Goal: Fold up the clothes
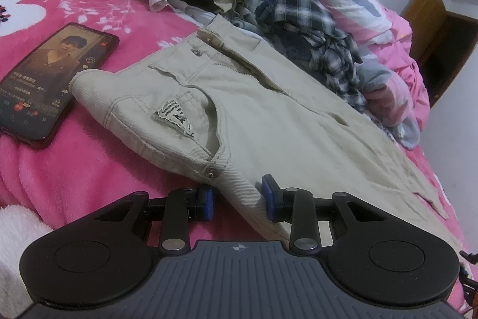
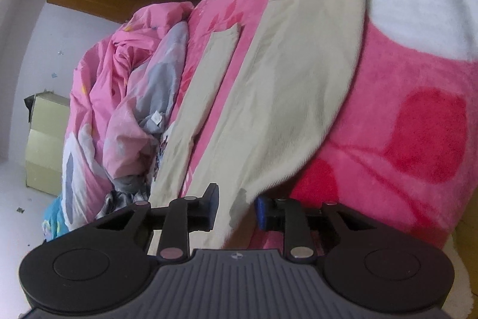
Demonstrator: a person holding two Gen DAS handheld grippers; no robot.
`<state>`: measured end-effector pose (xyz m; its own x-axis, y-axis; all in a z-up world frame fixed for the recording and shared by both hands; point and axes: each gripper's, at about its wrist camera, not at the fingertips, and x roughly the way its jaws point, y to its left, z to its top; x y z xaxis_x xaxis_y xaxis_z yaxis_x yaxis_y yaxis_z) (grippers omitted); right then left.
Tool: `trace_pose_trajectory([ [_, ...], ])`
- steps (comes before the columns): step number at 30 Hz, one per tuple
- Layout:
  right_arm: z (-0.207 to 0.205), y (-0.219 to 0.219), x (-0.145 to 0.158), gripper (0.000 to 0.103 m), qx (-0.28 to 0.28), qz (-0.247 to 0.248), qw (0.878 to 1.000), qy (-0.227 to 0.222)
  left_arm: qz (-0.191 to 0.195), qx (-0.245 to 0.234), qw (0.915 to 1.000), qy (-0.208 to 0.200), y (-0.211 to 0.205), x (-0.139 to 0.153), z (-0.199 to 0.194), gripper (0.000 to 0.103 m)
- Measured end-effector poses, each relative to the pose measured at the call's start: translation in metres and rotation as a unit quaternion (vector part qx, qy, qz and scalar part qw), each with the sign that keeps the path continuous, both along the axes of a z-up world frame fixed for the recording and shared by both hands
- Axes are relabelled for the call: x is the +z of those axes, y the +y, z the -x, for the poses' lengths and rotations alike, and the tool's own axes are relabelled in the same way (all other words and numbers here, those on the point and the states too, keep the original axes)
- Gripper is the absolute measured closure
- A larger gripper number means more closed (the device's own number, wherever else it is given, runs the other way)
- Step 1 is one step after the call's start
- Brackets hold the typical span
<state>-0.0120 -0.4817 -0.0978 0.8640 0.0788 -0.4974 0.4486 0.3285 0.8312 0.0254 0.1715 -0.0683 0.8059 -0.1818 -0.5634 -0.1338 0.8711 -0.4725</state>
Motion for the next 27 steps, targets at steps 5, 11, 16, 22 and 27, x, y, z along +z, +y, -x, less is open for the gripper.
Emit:
trace_pose_trajectory([
  [5, -0.008, -0.002, -0.006, 0.076, -0.005, 0.004, 1.0, 0.001, -0.002, 0.003, 1.0, -0.003, -0.001, 0.0, 0.001, 0.071],
  [11, -0.005, 0.004, -0.002, 0.089, 0.014, 0.064, 0.998, -0.011, -0.017, 0.009, 0.9998, -0.009, -0.004, 0.002, 0.003, 0.076],
  [16, -0.001, 0.004, 0.003, 0.095, 0.012, 0.072, 0.997, -0.038, -0.019, 0.012, 0.9994, -0.025, -0.005, 0.007, 0.004, 0.081],
  [22, -0.002, 0.003, 0.013, 0.096, 0.014, 0.081, 0.994, -0.074, -0.024, 0.012, 0.9984, -0.05, -0.008, 0.015, 0.0, 0.083],
  [27, -0.009, 0.004, 0.02, 0.099, 0.019, 0.099, 0.991, -0.09, -0.028, 0.013, 0.9971, -0.069, -0.01, 0.021, -0.004, 0.084],
])
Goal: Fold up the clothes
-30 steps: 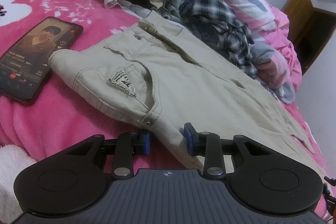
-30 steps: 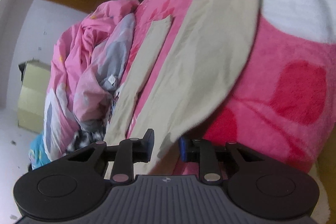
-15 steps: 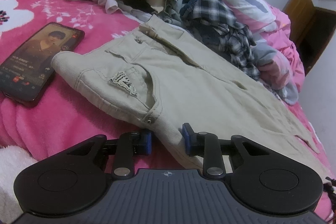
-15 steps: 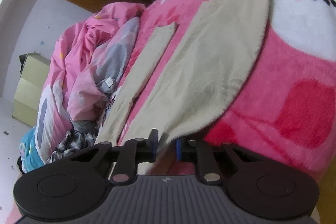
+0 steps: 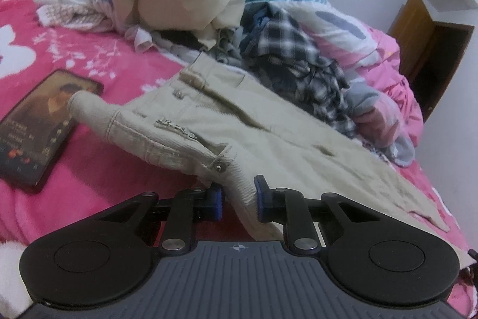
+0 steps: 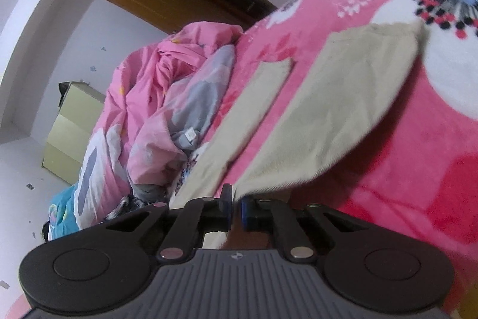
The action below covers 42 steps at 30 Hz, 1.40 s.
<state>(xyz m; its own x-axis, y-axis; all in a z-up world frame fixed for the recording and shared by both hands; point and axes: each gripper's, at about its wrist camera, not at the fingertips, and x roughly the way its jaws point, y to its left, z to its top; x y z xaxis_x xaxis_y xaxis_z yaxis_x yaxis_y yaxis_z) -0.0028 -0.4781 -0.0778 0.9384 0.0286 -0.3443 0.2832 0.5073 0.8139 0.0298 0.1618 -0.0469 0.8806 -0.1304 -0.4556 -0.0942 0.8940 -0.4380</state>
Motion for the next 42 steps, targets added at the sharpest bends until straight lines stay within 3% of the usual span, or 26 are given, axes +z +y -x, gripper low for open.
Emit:
trace_pose_trajectory([
  [23, -0.063, 0.004, 0.04, 0.1, 0.016, 0.062, 0.997, -0.038, -0.017, 0.023, 0.9969, -0.074, -0.012, 0.021, -0.054, 0.085],
  [42, -0.155, 0.011, 0.056, 0.101, 0.051, 0.096, 0.992, -0.062, -0.017, 0.036, 0.9942, -0.1, -0.015, 0.019, -0.126, 0.088],
])
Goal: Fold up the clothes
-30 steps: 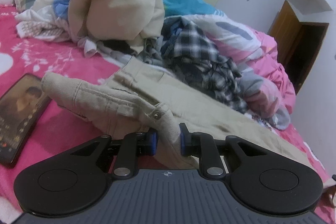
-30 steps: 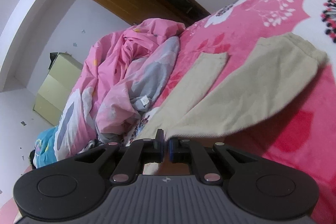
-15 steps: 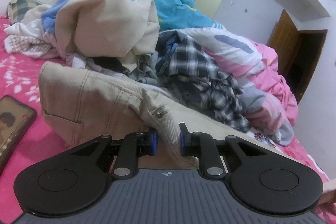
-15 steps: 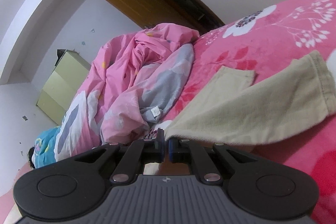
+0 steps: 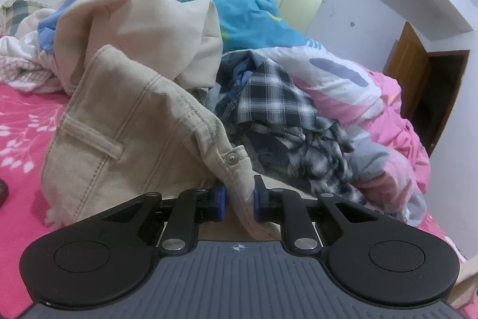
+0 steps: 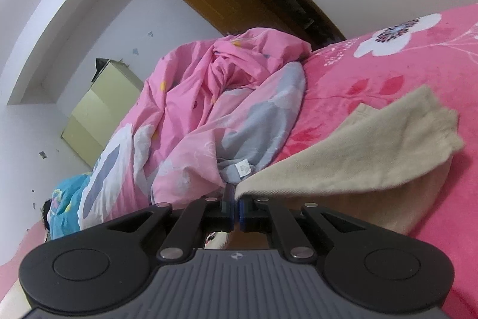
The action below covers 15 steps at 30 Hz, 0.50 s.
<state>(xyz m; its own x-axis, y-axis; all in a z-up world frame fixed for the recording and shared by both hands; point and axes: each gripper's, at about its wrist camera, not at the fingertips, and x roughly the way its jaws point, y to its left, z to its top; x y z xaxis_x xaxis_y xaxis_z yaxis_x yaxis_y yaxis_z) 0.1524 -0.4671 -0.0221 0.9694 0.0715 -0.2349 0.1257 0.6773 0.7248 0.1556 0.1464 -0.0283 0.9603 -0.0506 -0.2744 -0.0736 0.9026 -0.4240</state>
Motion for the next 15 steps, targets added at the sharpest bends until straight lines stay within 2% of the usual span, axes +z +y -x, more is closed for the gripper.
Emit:
trace_pose_trajectory([
  [15, -0.061, 0.001, 0.004, 0.101, 0.004, 0.013, 1.0, -0.006, -0.011, 0.004, 0.9999, -0.002, -0.003, 0.002, -0.05, 0.088],
])
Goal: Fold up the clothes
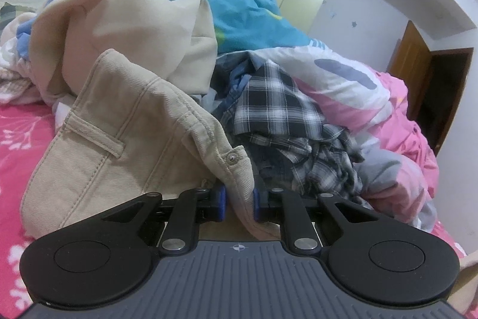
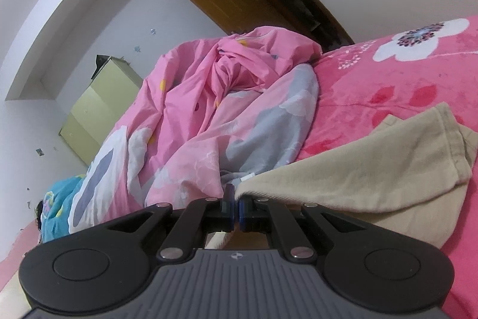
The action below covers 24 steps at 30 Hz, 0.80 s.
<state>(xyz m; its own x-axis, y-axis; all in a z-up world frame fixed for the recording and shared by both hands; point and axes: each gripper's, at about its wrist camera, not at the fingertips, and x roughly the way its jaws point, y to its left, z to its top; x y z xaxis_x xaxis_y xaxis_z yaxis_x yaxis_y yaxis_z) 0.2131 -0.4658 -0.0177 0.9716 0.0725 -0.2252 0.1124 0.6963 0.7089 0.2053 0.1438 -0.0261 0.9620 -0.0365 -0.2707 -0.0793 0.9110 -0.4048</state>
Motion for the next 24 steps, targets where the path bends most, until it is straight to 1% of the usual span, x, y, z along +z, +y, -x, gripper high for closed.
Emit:
trace_pose_trajectory([
  [10, -0.047, 0.005, 0.0, 0.101, 0.008, 0.006, 1.0, 0.002, -0.007, 0.002, 0.9998, 0.019, 0.001, -0.004, -0.04, 0.088],
  [15, -0.071, 0.009, -0.009, 0.101, 0.011, 0.006, 1.0, 0.014, -0.006, 0.004, 0.9995, 0.029, 0.004, -0.012, -0.056, 0.088],
  [20, -0.092, 0.013, -0.021, 0.101, 0.011, 0.01, 0.999, 0.029, 0.003, 0.002, 0.9991, 0.043, 0.011, -0.025, -0.072, 0.088],
  [24, -0.108, 0.014, -0.035, 0.101, 0.01, 0.001, 0.999, 0.047, 0.015, -0.012, 0.9982, 0.057, 0.016, -0.036, -0.084, 0.084],
])
